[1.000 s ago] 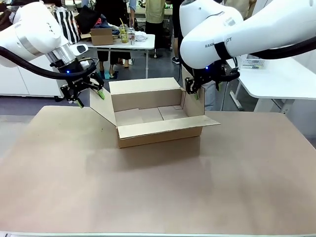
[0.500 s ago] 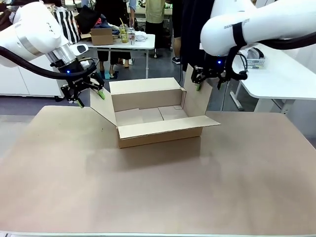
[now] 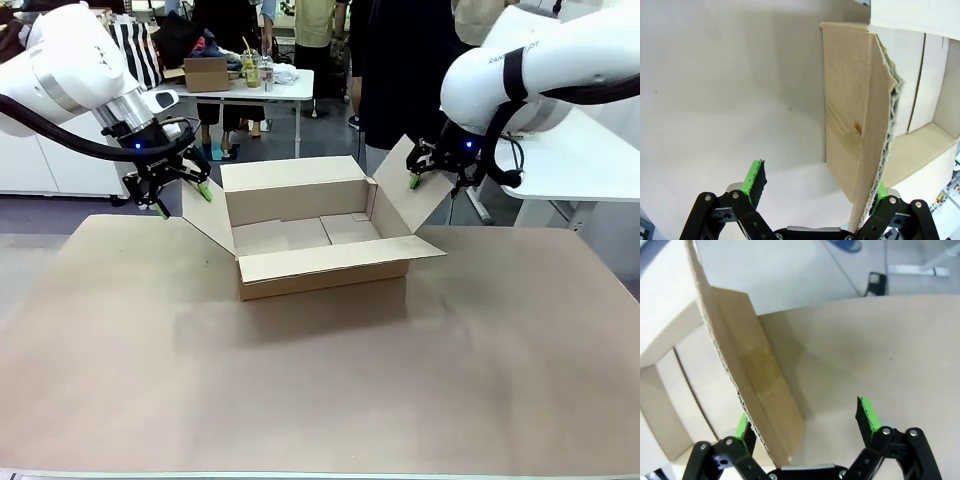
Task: Pack the gift set into the box.
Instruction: Place both hands on the side flaps of the Package Box and spread them outward, then lift both hands away from the flaps of the Package Box.
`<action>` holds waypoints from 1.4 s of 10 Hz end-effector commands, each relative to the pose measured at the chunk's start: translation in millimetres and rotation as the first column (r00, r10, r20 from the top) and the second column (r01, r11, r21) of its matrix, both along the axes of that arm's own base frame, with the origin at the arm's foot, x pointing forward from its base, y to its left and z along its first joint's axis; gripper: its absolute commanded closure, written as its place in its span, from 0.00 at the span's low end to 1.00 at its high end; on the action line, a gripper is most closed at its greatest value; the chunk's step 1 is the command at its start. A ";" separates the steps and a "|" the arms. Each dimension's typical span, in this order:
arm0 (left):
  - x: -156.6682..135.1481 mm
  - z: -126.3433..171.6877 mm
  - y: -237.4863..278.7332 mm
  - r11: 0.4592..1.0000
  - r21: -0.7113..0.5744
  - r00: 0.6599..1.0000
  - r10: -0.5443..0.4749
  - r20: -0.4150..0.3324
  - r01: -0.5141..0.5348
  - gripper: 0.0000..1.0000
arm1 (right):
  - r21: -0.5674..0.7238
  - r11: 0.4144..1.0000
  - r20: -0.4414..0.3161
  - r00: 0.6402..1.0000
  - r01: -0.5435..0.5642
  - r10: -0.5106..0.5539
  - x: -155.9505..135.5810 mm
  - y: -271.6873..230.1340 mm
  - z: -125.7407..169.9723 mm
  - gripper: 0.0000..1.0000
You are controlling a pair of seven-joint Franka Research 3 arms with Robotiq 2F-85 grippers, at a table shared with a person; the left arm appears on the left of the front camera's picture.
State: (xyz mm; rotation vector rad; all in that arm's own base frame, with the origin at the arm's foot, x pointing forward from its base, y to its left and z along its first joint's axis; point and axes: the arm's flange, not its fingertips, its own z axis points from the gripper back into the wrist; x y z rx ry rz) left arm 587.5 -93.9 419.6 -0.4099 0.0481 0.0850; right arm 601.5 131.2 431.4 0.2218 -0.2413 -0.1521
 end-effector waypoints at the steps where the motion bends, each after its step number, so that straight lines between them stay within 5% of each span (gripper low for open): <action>1: -1.6 -0.9 0.0 1.000 0.020 1.000 0.001 -0.004 0.000 0.00 | 0.136 0.991 0.031 0.999 -0.021 0.017 -18.0 -33.2 -21.8 0.00; 3: -1.6 -0.9 0.0 1.000 0.020 1.000 0.001 -0.004 0.000 0.00 | 0.267 0.963 0.047 0.998 -0.042 0.030 -22.4 -61.2 -40.1 0.00; 4: -1.6 -0.9 0.0 1.000 0.020 1.000 0.001 -0.004 0.000 0.00 | 0.125 0.992 0.022 1.000 0.017 -0.020 -5.7 -28.4 -16.3 0.00; 14: -1.6 -0.9 0.0 1.000 0.020 1.000 0.001 -0.004 0.000 0.00 | 0.125 0.992 0.022 1.000 0.017 -0.020 -5.7 -28.4 -16.3 0.00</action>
